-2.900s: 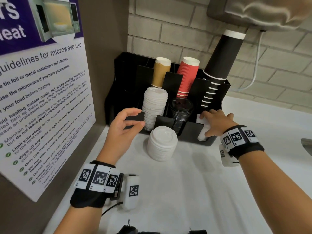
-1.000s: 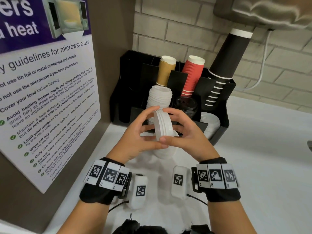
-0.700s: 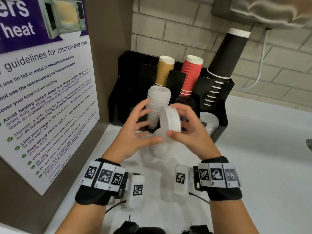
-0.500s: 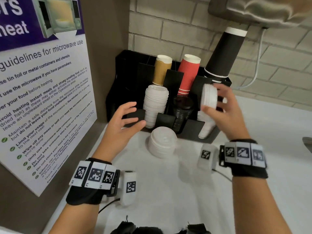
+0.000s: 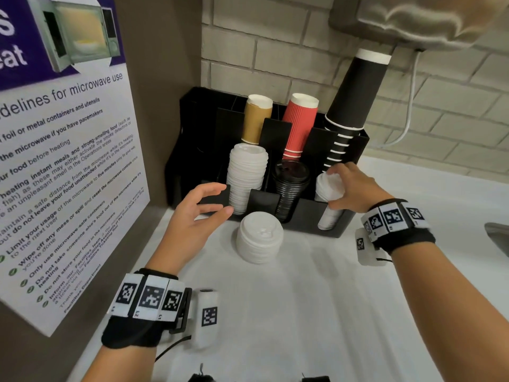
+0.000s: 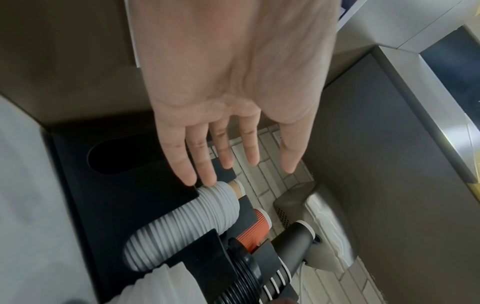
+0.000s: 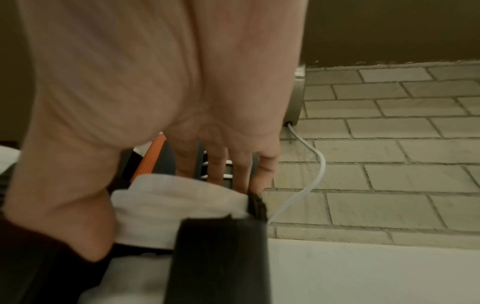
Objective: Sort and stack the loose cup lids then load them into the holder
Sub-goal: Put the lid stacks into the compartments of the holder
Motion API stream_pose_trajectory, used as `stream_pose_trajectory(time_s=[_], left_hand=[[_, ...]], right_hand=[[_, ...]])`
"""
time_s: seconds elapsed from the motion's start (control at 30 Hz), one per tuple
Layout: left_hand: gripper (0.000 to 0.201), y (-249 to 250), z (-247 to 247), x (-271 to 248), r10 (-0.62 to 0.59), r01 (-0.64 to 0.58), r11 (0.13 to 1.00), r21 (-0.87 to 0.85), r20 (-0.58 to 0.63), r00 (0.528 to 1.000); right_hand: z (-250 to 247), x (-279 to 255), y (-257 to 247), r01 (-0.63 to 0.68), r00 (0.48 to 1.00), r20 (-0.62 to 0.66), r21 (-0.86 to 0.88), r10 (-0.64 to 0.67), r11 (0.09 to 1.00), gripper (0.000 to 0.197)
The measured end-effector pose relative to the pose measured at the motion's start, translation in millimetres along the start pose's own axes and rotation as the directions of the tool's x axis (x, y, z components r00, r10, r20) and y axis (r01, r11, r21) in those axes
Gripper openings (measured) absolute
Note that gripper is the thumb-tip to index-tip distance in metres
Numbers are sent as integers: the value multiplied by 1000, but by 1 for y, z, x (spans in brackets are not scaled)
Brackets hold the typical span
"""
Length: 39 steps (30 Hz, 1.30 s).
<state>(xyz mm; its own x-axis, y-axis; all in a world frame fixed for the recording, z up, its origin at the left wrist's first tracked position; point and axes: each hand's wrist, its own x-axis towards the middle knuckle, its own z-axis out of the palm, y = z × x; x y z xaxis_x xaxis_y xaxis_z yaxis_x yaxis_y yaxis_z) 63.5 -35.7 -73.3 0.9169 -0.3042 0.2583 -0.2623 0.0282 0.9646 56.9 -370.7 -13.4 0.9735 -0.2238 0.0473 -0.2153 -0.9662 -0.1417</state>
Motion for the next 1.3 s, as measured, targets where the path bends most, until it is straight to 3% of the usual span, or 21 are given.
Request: stream_pose_trajectory(time_s=[0.2,0.37,0.53,0.63,0.7,0.77,0.8,0.83,0.9,1.0,1.13,1.3], left_hand=[[33,0,-2,-1,6,-6,1000,24,-1,1000],[33,0,-1,-2,-3,3,1000,23,-3,1000],[32,0,1,-1,-3,3,1000,15,3,1000],[32,0,1,-1,3,-3,1000,16,9,1000],[32,-1,1,-1,1,-1,1000,13,6,1000],[32,-2,0,-1,-5,5,1000,8,-2,1000],[32,-2,-1,-2,-11,11,1000,7,-6,1000],[32,-2,0,-1,-9,9,1000,7,-6,1000],[32,-1,-1,-1,-7,7,1000,11,-9,1000],[31,-1,-2,-1,3,-3,1000,6,-18,1000],[31,-1,-3,-2,10,-10,1000,4,-19,1000],[31,-3,-4,-1,14,-14,1000,3,-17,1000]], right_hand=[[8,0,-3,66,995,82,-154,-53,986,77],[17,-9,-2,47,998,-27,-327,-59,944,62],[25,-18,-10,55,994,-68,-333,-82,941,41],[17,-23,-15,34,996,-74,-288,-57,957,40],[8,-27,-24,52,976,-200,-181,-88,982,36],[2,-34,-41,181,931,-326,13,-167,983,29],[2,-37,-53,272,920,-323,120,-222,955,25],[3,-41,-65,342,920,-272,206,-282,917,23],[12,-47,-88,392,916,-38,288,-398,874,31],[37,-49,-111,349,879,267,202,-394,915,60],[61,-45,-123,280,913,296,48,-281,959,82],[67,-42,-129,221,938,257,71,-232,973,84]])
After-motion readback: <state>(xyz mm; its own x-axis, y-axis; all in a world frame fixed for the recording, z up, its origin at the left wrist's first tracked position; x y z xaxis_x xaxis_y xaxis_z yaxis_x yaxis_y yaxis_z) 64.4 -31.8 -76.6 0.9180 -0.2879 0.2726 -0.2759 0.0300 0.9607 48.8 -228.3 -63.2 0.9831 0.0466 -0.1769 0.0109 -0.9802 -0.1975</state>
